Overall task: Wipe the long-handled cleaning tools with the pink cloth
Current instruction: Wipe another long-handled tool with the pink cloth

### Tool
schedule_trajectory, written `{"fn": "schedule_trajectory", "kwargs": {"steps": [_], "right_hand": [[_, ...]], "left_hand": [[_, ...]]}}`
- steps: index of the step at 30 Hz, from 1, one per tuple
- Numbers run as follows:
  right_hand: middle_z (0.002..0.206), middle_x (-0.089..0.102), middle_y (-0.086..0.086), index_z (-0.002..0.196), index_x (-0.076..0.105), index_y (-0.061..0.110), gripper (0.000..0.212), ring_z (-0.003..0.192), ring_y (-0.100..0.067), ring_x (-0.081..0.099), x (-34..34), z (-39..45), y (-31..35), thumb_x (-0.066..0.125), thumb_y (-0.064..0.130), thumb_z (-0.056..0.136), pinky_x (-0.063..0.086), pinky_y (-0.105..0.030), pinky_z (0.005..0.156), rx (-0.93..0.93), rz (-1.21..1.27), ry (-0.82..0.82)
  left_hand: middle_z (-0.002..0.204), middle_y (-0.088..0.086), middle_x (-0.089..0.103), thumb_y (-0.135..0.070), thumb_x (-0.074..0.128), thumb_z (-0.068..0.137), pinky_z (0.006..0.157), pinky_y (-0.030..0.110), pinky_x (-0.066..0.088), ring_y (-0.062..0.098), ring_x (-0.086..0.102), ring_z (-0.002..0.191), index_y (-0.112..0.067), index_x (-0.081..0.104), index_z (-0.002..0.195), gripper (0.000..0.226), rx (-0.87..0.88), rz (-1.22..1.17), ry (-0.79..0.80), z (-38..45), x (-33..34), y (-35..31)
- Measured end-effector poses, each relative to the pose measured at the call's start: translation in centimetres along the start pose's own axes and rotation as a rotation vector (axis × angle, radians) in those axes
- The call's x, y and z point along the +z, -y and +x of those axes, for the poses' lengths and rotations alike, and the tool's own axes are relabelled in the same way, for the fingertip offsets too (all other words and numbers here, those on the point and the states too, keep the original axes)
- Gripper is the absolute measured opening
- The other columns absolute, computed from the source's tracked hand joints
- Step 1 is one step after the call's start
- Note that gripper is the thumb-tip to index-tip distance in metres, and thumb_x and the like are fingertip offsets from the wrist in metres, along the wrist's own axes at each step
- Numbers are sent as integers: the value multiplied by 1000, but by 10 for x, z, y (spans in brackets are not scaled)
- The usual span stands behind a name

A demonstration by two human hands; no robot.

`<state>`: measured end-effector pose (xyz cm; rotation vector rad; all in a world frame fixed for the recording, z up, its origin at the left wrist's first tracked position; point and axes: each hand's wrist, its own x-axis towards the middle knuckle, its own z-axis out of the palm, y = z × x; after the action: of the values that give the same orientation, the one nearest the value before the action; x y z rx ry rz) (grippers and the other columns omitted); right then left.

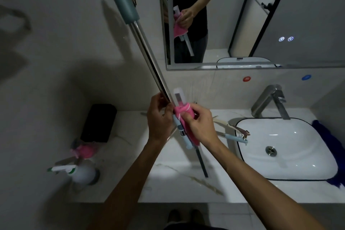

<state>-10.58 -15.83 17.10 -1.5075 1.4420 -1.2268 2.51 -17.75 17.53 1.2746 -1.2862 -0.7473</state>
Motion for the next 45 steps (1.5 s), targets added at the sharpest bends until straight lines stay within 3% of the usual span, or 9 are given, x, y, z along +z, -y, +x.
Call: {"fn": "schedule_trajectory", "kwargs": {"steps": [2, 5, 11, 18, 22, 26, 32, 39, 45], "right_hand": [[75, 65, 7, 98, 73, 17, 9, 68, -1, 59, -3, 3, 3, 65, 15, 95, 47, -13, 62, 5, -24, 5], [78, 70, -7, 96, 75, 18, 11, 70, -18, 65, -5, 7, 9, 64, 21, 97, 57, -33, 67, -43, 0, -5], [82, 70, -2, 101, 73, 27, 11, 74, -19, 67, -3, 6, 15, 62, 25, 99, 58, -44, 69, -76, 40, -120], [94, 72, 7, 113, 74, 24, 19, 87, -7, 66, -13, 11, 12, 63, 23, 98, 55, -22, 78, -39, 1, -42], [84, 70, -2, 110, 75, 20, 18, 76, -19, 63, -13, 6, -3, 64, 21, 96, 54, -36, 69, -48, -27, -50], [92, 70, -1, 112, 74, 19, 20, 84, -19, 65, -14, 1, -26, 69, 19, 92, 57, -45, 78, 21, -88, -4], [87, 74, -4, 102, 76, 20, 15, 79, -22, 67, -12, 3, -35, 73, 19, 88, 57, -44, 80, 111, -161, 76], [91, 71, 0, 105, 76, 12, 15, 81, -7, 61, -4, 14, -9, 69, 13, 92, 48, -14, 70, 2, -78, -45], [95, 67, 1, 109, 72, 15, 17, 85, -7, 61, -4, 7, -27, 67, 17, 94, 50, -19, 74, 14, -166, 61]], "left_hand": [[100, -13, 64, -6, 63, 95, 79, 10, 50, -3, 64, 93, -14, 55, 115, 23, 23, 40, 46, -1, -3, 1], [102, -9, 65, -5, 63, 95, 74, 10, 50, -4, 63, 92, -15, 55, 114, 23, 23, 43, 124, -6, -4, 2], [111, -8, 66, -16, 65, 96, 77, 11, 52, 0, 64, 99, -19, 54, 127, 33, 15, 54, 211, -11, 0, 1], [107, -4, 67, -3, 70, 88, 82, 31, 58, 12, 68, 98, -12, 57, 122, 38, -27, -50, 221, -8, 6, 2], [101, 4, 70, -9, 71, 82, 83, 40, 59, 19, 70, 96, -18, 60, 109, 31, -83, -165, 143, -3, 7, -6], [101, 2, 71, -1, 70, 86, 82, 53, 60, 21, 71, 97, -33, 58, 104, 38, -167, -184, 84, 2, 5, -2], [105, 3, 71, -5, 72, 85, 82, 57, 59, 23, 70, 100, -21, 63, 112, 32, -171, -92, 75, 5, 2, 15], [102, 1, 73, -12, 75, 83, 86, 53, 58, 20, 71, 96, -12, 64, 112, 31, -126, -52, 139, 1, 5, 19], [94, -3, 72, -7, 73, 78, 79, 58, 59, 19, 71, 90, -20, 63, 100, 27, -209, -102, 79, 11, 2, 21]]}}
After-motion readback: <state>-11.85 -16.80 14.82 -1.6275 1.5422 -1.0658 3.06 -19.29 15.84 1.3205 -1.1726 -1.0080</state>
